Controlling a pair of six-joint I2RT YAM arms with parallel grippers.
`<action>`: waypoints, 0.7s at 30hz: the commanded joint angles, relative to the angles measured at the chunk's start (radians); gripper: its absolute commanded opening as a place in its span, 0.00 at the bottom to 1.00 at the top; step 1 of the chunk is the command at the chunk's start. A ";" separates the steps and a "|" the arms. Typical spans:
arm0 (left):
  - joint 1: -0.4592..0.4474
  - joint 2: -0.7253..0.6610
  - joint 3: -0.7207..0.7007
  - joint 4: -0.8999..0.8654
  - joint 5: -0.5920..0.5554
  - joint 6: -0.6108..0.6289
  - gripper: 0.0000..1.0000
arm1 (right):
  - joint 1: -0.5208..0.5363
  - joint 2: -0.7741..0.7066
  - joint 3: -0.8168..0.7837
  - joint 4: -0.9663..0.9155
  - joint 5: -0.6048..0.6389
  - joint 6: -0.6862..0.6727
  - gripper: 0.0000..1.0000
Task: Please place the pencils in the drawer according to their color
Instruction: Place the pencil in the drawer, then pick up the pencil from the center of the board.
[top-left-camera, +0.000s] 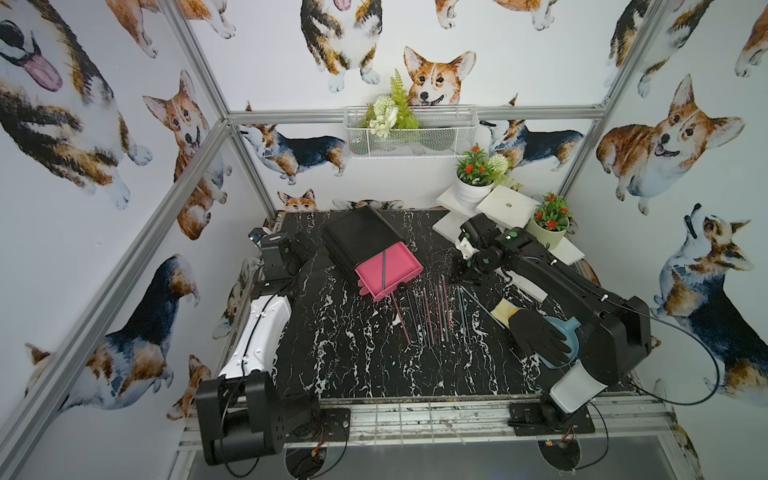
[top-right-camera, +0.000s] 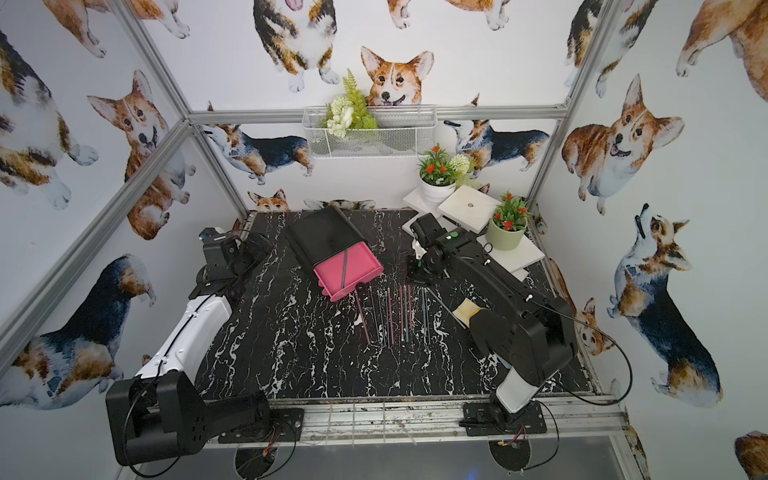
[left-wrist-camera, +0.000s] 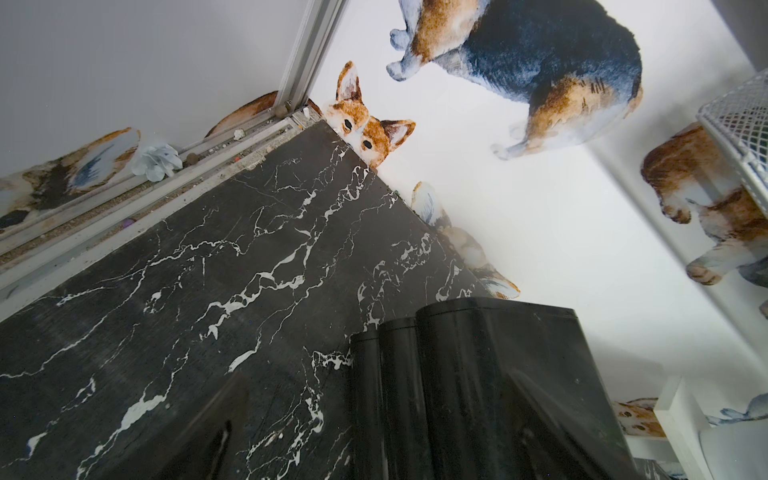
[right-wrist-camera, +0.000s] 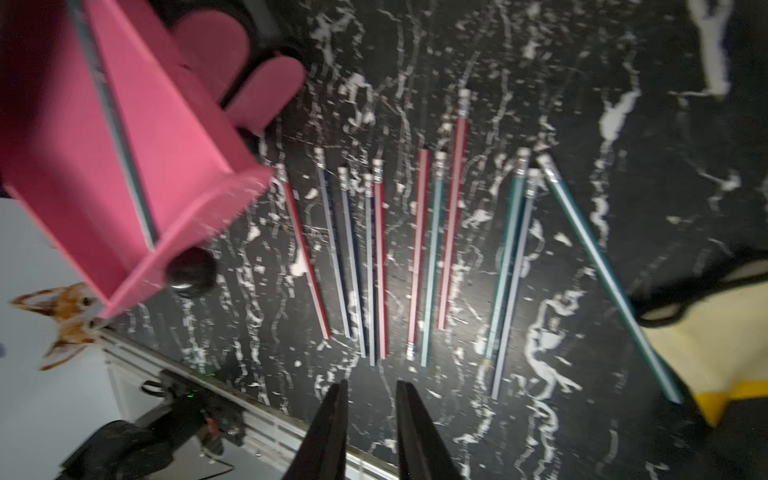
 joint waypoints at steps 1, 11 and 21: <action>0.001 0.001 -0.002 0.020 -0.004 0.004 1.00 | -0.050 -0.046 -0.099 -0.062 0.122 -0.139 0.29; 0.002 0.002 -0.004 0.024 0.008 -0.002 1.00 | -0.128 0.025 -0.194 0.005 0.173 -0.252 0.34; 0.008 0.017 -0.001 0.030 0.027 -0.017 1.00 | -0.131 0.179 -0.124 -0.021 0.260 -0.376 0.35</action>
